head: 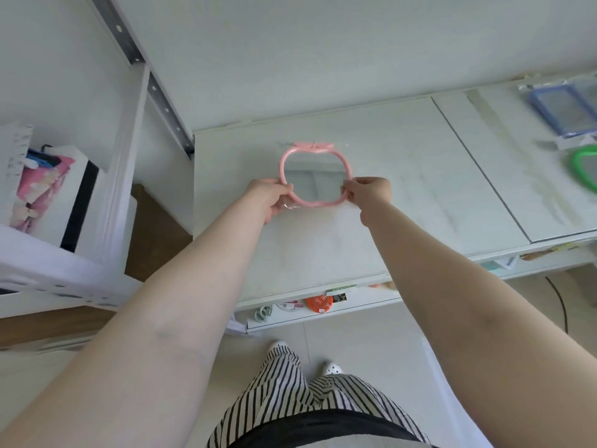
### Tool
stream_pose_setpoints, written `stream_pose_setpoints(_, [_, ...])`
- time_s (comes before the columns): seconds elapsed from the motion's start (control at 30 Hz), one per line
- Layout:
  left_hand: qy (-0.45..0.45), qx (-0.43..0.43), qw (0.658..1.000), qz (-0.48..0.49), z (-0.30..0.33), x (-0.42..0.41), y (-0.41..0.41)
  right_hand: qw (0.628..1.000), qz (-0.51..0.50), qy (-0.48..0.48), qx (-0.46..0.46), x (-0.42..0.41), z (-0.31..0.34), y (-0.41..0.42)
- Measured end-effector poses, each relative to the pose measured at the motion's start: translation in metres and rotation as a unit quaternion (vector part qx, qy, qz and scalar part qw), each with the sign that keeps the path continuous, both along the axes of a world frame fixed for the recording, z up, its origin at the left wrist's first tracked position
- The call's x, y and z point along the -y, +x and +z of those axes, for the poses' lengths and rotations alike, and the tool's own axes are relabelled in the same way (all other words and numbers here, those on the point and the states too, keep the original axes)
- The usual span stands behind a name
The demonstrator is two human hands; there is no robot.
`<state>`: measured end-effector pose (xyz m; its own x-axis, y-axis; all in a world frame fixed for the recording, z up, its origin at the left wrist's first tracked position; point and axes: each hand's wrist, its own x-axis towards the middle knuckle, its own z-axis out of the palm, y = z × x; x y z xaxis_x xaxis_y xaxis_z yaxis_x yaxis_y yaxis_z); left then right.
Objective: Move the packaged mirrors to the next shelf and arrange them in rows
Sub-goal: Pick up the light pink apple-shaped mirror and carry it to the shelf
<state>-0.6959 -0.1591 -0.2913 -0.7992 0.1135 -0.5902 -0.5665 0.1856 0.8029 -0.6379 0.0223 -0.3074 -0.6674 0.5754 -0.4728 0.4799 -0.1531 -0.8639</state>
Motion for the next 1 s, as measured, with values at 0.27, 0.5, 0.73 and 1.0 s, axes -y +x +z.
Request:
stream_pose_setpoints(0.27, [0.041,0.015,0.998,-0.035,0.015,-0.005,0.062,0.997,-0.063,-0.024,-0.037,-0.008,0.015,0.094])
stream_pose_setpoints(0.5, [0.055,0.013,0.993,-0.102,0.013,-0.014,0.139,0.99,-0.136,0.004,-0.028,-0.002,0.021,0.195])
stream_pose_setpoints(0.73, [0.061,0.029,0.987,-0.147,0.013,-0.031,0.205,0.983,-0.182,0.034,-0.005,-0.009,0.021,0.27])
stream_pose_setpoints(1.0, [0.062,0.022,0.981,-0.184,0.012,-0.087,0.247,0.977,-0.211,0.007,-0.005,-0.065,0.017,0.32])
